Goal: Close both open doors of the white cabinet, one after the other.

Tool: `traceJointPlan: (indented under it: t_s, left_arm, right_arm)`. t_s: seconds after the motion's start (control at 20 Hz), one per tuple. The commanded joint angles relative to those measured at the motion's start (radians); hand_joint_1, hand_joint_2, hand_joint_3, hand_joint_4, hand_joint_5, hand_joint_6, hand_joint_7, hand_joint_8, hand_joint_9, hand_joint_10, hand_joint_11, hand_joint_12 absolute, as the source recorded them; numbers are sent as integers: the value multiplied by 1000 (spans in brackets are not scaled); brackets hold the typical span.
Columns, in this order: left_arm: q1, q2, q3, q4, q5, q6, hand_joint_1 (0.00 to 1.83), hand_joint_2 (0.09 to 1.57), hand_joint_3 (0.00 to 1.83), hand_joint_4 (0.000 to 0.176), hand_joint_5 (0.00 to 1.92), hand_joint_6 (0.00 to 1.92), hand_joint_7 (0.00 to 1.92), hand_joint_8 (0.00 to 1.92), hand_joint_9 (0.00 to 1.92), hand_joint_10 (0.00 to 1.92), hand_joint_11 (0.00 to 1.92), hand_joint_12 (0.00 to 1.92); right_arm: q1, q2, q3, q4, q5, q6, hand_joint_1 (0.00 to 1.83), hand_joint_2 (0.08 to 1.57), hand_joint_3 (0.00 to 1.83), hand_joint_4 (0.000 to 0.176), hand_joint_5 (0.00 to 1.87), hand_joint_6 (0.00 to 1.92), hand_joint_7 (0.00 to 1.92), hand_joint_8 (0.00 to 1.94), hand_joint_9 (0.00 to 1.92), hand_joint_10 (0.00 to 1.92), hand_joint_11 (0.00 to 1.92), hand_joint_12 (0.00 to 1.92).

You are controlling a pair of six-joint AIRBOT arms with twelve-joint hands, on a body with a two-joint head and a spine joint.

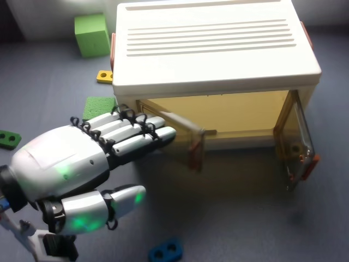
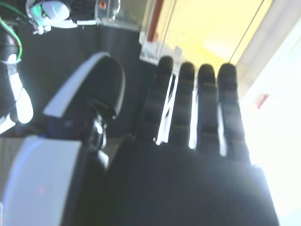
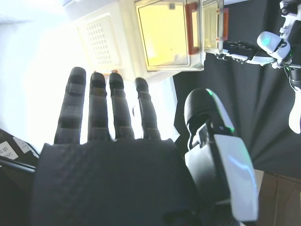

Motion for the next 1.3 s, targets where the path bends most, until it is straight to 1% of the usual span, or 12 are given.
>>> traceJointPlan:
  t_s: [0.0, 0.1, 0.2, 0.4, 0.45, 0.65, 0.7, 1.0, 1.05, 1.15, 1.2, 1.25]
  left_arm:
    - [-19, -10, 5, 10, -109, -8, 0, 1571, 150, 0, 59, 1, 49, 0, 79, 1, 0, 309]
    - [-34, -18, 11, 19, -102, -8, 0, 1571, 147, 0, 63, 3, 50, 2, 74, 2, 0, 297]
    - [-47, -28, 18, 25, -95, -12, 0, 1571, 186, 0, 93, 9, 64, 4, 80, 2, 0, 270]
    - [-66, -47, 32, 31, -79, -15, 0, 1571, 193, 0, 131, 1, 97, 1, 112, 0, 0, 295]
    - [-69, -52, 35, 31, -77, -15, 0, 1571, 193, 0, 131, 0, 99, 0, 115, 0, 0, 306]
    - [-73, -56, 36, 32, -75, -15, 0, 1571, 192, 0, 125, 0, 92, 1, 106, 0, 0, 288]
    - [-73, -56, 35, 33, -77, -21, 0, 1571, 197, 0, 112, 0, 84, 0, 98, 0, 0, 291]
    - [-22, -16, 6, 20, -107, -35, 0, 1571, 179, 0, 142, 1, 108, 0, 130, 1, 0, 484]
    - [-2, -6, 0, 2, -118, -34, 0, 1571, 187, 0, 154, 0, 110, 0, 141, 0, 0, 638]
    - [48, 25, -24, -48, -148, -9, 0, 1571, 172, 0, 133, 12, 95, 9, 112, 13, 0, 524]
    - [86, 49, -44, -92, -176, 17, 0, 1571, 187, 0, 129, 6, 89, 4, 97, 7, 0, 392]
    - [88, 49, -44, -92, -178, 18, 0, 1571, 187, 0, 129, 6, 89, 4, 97, 7, 0, 392]
  right_arm:
    - [8, 1, 6, 26, 116, 6, 33, 1361, 0, 85, 102, 2, 53, 0, 38, 0, 84, 4]
    - [8, 1, 6, 26, 116, 6, 0, 1353, 0, 84, 88, 0, 39, 0, 26, 0, 63, 0]
    - [8, 1, 7, 26, 116, 7, 0, 1355, 0, 105, 79, 0, 28, 0, 6, 0, 30, 0]
    - [8, 1, 8, 24, 116, 7, 8, 1359, 2, 102, 87, 3, 36, 3, 13, 3, 38, 4]
    - [8, 1, 8, 24, 116, 7, 12, 1359, 1, 90, 94, 5, 42, 5, 25, 7, 57, 10]
    - [12, 1, 8, 14, 117, 9, 8, 1341, 0, 91, 119, 3, 84, 7, 66, 7, 105, 12]
    - [13, 1, 8, 9, 116, 9, 28, 1356, 4, 76, 118, 2, 86, 4, 68, 5, 107, 9]
    - [38, 1, 11, -37, 91, 9, 17, 1397, 9, 38, 76, 0, 62, 0, 49, 0, 82, 0]
    - [46, 1, 10, -50, 87, 9, 43, 1408, 7, 35, 72, 0, 51, 0, 37, 0, 68, 0]
    - [70, 0, 10, -81, 70, 9, 53, 1412, 6, 32, 82, 4, 52, 2, 36, 1, 75, 4]
    - [95, -2, 12, -109, 52, 9, 31, 1417, 5, 47, 75, 1, 54, 1, 35, 0, 83, 5]
    - [97, -2, 12, -110, 51, 9, 31, 1417, 5, 47, 75, 1, 54, 1, 35, 0, 83, 5]
